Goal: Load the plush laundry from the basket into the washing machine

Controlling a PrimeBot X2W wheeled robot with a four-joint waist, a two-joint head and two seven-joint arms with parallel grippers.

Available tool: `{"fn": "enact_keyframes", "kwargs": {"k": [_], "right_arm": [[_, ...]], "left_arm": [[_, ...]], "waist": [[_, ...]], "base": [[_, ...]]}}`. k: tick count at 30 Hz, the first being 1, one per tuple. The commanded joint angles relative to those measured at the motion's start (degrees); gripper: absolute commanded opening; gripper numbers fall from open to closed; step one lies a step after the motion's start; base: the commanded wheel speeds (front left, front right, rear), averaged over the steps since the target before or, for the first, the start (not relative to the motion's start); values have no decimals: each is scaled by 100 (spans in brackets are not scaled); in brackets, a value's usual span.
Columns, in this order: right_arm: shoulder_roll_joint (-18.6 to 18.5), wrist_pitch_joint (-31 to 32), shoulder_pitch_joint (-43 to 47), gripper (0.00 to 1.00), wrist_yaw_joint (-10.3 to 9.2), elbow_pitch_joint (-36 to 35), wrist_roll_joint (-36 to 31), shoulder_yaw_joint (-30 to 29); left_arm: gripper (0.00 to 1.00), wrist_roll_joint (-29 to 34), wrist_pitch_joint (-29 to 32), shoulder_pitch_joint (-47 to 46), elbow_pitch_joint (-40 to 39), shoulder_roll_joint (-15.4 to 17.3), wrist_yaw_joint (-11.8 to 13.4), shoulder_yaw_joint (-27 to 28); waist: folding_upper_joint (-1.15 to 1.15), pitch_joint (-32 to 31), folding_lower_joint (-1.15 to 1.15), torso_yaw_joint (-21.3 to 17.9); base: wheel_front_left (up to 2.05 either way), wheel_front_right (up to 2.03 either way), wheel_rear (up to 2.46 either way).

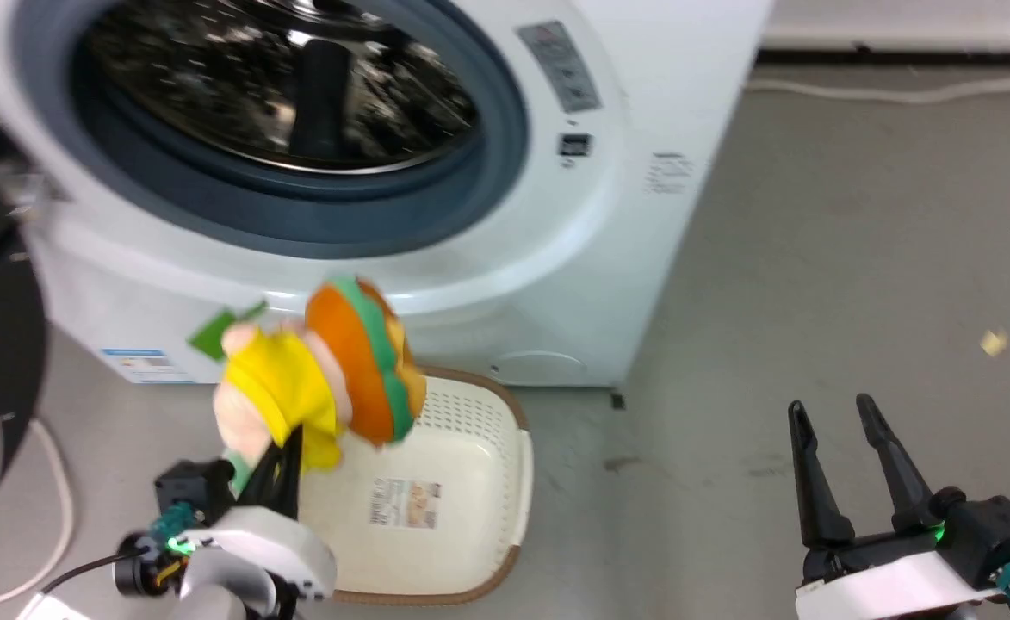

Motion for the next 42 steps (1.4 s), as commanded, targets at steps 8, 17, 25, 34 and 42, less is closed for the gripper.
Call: {"fn": "enact_keyframes", "kwargs": {"k": [8, 17, 25, 34, 42], "right_arm": [[-6, -25, 6, 100, -4, -78, -127, 81], [-6, -25, -406, 100, -4, -243, 5, 115], [-6, -25, -849, 100, -4, -294, 305, 308], [-6, -25, -1190, 100, -4, -292, 667, 399], [-6, -25, -1322, 100, -4, -304, 809, 541]], "left_arm": [[0, 308, -32, 18, -1755, -230, -32, 653], [0, 304, 537, -1411, -2031, 309, -100, 821], [0, 456, 1726, -3294, -1650, 1230, -209, 623], [0, 710, 2767, -5331, -121, 2078, -209, 492], [0, 999, 3090, -6425, 846, 2371, -184, 228]], "waist": [[0, -49, 1, 295], [0, 1151, 1, -70], [0, 2319, 1, -637], [0, 3022, 1, -1143], [0, 3337, 1, -1363]], "base": [[0, 0, 0], [0, 0, 0], [0, 0, 0], [0, 0, 0], [0, 0, 0]]}}
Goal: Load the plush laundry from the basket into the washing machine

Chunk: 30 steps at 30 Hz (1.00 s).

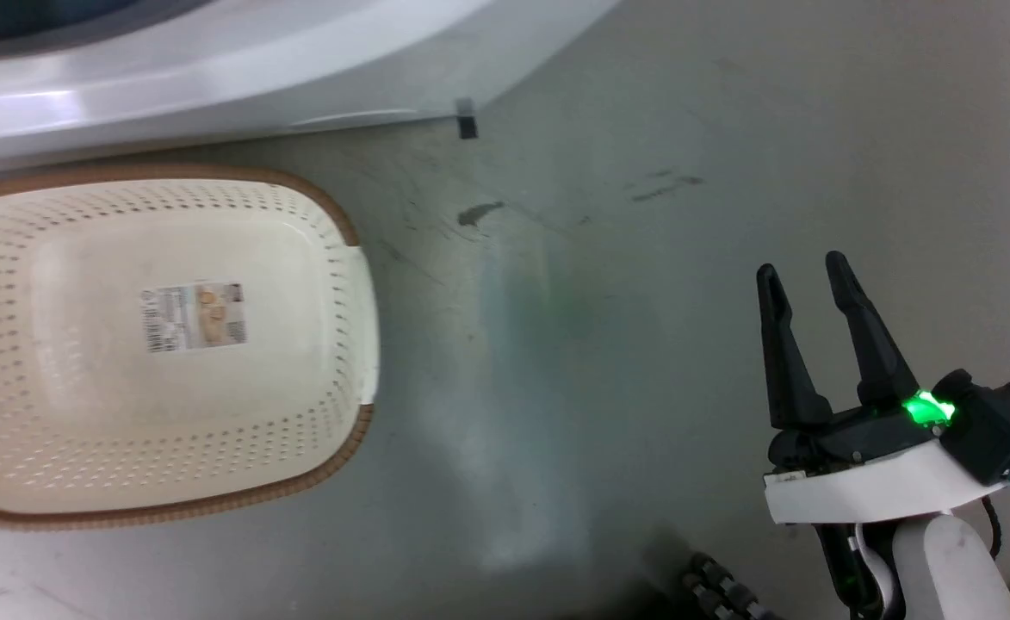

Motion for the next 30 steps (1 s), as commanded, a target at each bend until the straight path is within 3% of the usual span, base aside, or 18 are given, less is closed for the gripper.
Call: {"fn": "enact_keyframes", "kwargs": {"k": [1, 10, 11, 12, 13, 25, 26, 30], "right_arm": [[-6, -25, -99, 100, -4, -23, 39, 13], [-6, -25, -122, 100, -4, 32, 14, -18], [-6, -25, -123, 100, -4, 37, -11, -38], [-6, -25, -120, 100, -4, 43, -47, -61], [-6, -25, -112, 100, -4, 47, -84, -91], [-6, -25, 257, 100, -4, 173, -762, -559], [-6, -25, 404, 100, -4, 210, -902, -675], [-6, -25, 585, 100, -4, 248, -1050, -796]], "left_arm": [[0, -2, 39, -29, 161, 66, -38, -25], [0, 22, -111, -74, 760, 60, -90, -363], [17, -16, -179, -38, 816, 21, -94, -376], [78, -41, -262, 8, 872, -14, -97, -396], [100, -65, -353, 64, 932, -52, -100, -414], [100, -913, -2155, 1375, 1596, -961, -108, -128], [100, -1060, -2667, 1872, 1518, -1195, -121, -238], [100, -1183, -3036, 2550, 1064, -1383, -125, -425]], "waist": [[-1, 84, 0, -84], [-1, -70, 0, -57], [-1, -132, 0, -26], [-1, -207, 0, 9], [-1, -295, 0, 50], [-1, -1998, 0, 842], [-1, -2471, 0, 1088], [-1, -2964, 0, 1418]], "base": [[0, 0, 0], [0, 0, 0], [0, 0, 0], [0, 0, 0], [0, 0, 0], [0, 0, 0], [0, 0, 0], [0, 0, 0]]}}
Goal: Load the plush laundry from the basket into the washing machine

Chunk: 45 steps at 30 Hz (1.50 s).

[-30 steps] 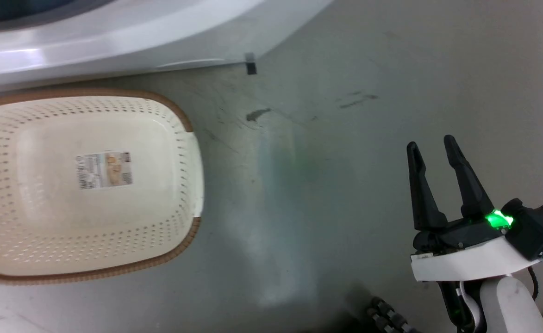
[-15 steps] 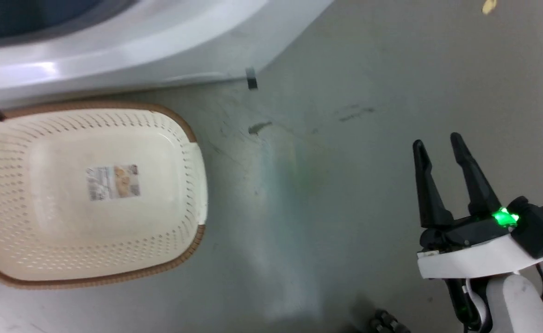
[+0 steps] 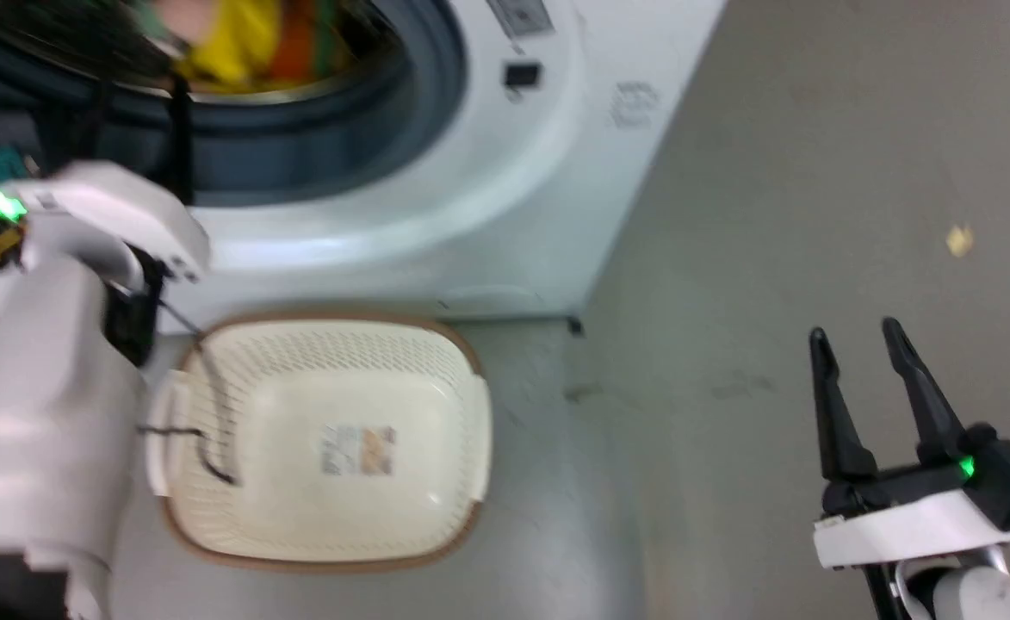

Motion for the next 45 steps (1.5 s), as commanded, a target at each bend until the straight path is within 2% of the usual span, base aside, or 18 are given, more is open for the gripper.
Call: {"fn": "enact_keyframes", "kwargs": {"k": [1, 5, 8, 13, 16, 19, 23, 28, 37, 38, 45], "right_arm": [[-6, -25, 82, 100, -4, 30, -32, -37], [-6, -25, 287, 100, -4, 57, -80, -81], [-6, -25, 445, 100, -4, 78, -85, -143], [-6, -25, 694, 100, -4, 89, -91, -196], [-6, -25, 812, 100, -4, 91, -82, -217], [-6, -25, 890, 100, -4, 95, -31, -202], [-6, -25, 936, 100, -4, 96, 29, -142], [-6, -25, 1032, 100, -4, 98, 81, -106], [-6, -25, 1075, 100, -4, 146, 120, -75], [0, 1, 993, 0, 0, 122, 73, -74], [1, 65, 975, 0, 0, 114, 33, -65]], "left_arm": [[100, -45, -68, 265, -187, -40, -19, -19], [100, -86, -110, 1134, -1059, -243, -19, 16], [100, -213, -112, 1875, -1875, -428, 46, 243], [100, 8, -114, 3171, -3200, -630, 311, 374], [100, 92, -114, 3905, -3676, -796, 501, 396], [100, 350, -114, 4465, -4011, -868, 728, 341], [100, 595, -114, 4973, -4251, -917, 841, 383], [100, 848, -114, 5253, -4442, -970, 836, 379], [100, 1091, -115, 5326, -4443, -984, 651, 403], [0, 1078, -87, 5282, -4419, -986, 660, 396], [0, 1126, -18, 5287, -4446, -1016, 663, 419]], "waist": [[0, -686, 1, 580], [0, -1092, 1, 868], [0, -1336, 1, 1063], [0, -1638, 1, 1298], [0, -1764, 1, 1377], [0, -1859, 1, 1406], [0, -1926, 1, 1402], [0, -1988, 1, 1426], [0, -2037, 1, 1433], [0, -2038, 1, 1433], [0, -2045, 1, 1407]], "base": [[0, 0, 0], [0, 0, 0], [0, 0, 0], [0, 0, 0], [0, 0, 0], [0, 0, 0], [0, 0, 0], [0, 0, 0], [0, 0, 0], [0, 0, 0], [0, 0, 0]]}}
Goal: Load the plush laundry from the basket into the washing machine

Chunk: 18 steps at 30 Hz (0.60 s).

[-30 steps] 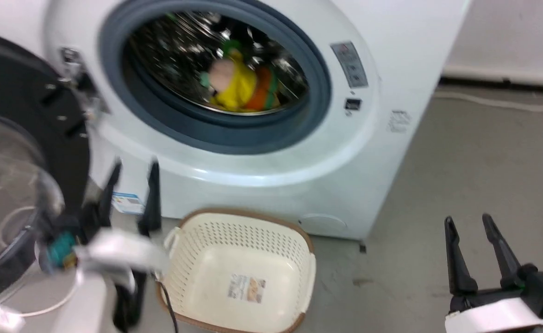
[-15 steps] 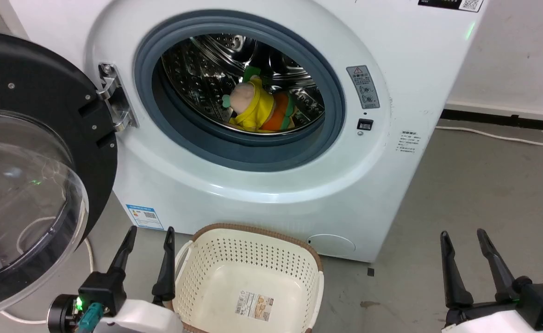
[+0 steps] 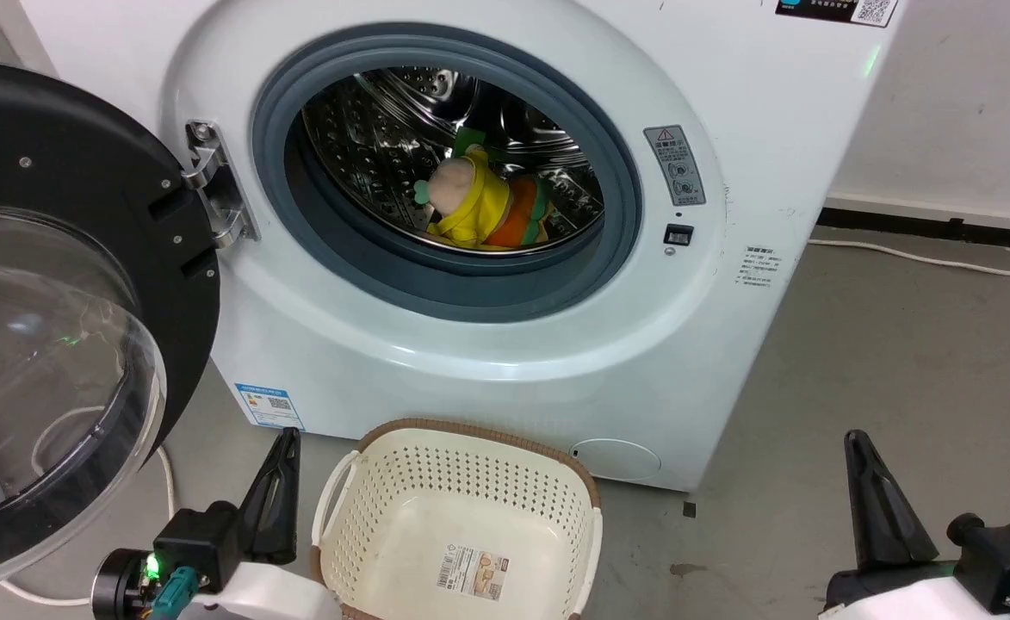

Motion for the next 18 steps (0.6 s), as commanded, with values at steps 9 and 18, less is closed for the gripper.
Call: {"fn": "enact_keyframes", "kwargs": {"k": [9, 18], "right_arm": [[-1, 136, -41, 0, 0, -16, -102, 17], [-1, 230, -64, 0, -1, -26, -160, 28]], "left_arm": [[0, 125, 131, 15, -83, -75, 8, 67], [0, 197, 224, 23, -130, -120, 12, 109]], "waist": [[0, -8, 0, -47], [0, -15, 0, -83]], "base": [[0, 0, 0], [0, 0, 0]]}}
